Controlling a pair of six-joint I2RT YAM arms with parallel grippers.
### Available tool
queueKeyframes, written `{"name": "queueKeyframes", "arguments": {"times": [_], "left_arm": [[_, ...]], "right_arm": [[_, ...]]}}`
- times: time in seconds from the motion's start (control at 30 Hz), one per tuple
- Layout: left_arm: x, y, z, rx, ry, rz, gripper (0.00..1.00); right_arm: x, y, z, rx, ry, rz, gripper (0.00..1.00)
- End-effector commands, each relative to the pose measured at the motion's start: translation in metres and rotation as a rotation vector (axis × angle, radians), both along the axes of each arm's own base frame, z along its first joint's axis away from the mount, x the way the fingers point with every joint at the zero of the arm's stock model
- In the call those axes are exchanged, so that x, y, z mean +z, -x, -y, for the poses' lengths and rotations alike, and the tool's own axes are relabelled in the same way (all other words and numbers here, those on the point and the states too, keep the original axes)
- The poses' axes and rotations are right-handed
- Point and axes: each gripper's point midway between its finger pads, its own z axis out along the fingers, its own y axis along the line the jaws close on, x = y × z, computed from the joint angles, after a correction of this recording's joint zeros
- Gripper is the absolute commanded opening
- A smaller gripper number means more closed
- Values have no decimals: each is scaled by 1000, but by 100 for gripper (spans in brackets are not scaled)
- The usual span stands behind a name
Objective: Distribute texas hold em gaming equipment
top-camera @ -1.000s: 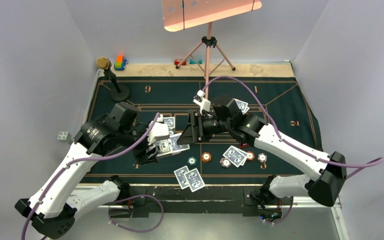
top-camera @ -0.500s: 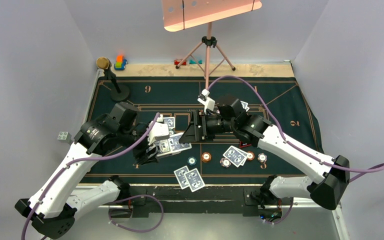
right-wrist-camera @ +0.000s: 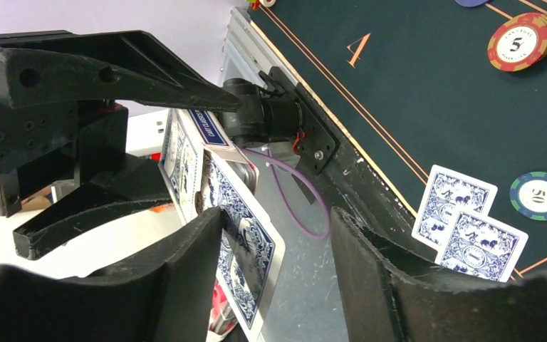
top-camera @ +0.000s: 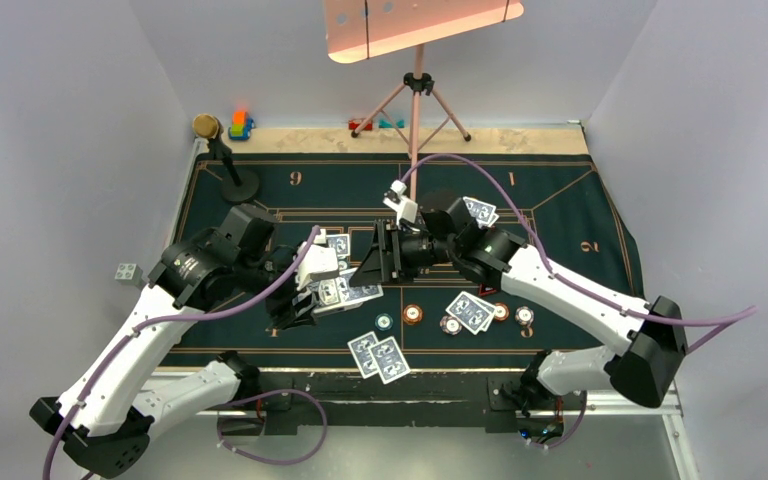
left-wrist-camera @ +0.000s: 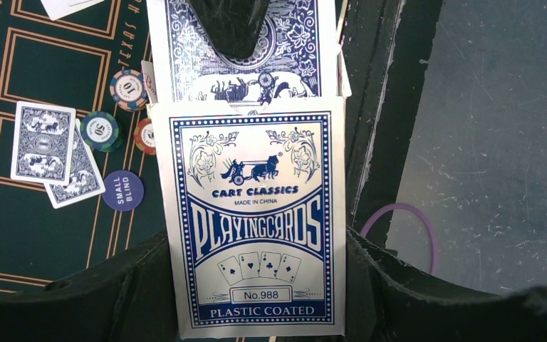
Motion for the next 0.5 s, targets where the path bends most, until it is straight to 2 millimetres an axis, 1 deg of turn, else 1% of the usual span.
{"name": "queueKeyframes", "arguments": {"times": [0.0,0.23,0.47], "left_arm": [[17,-4,8,-11,63,51,36],[19,-4,9,-12,69,52,36],[23,-2,10,-19,83,52,36]], "right_arm": [[14,5,2,18,-24,28,56],[20,7,17,-28,-8,57,48],[19,8,27,-48,6,54,41]]}}
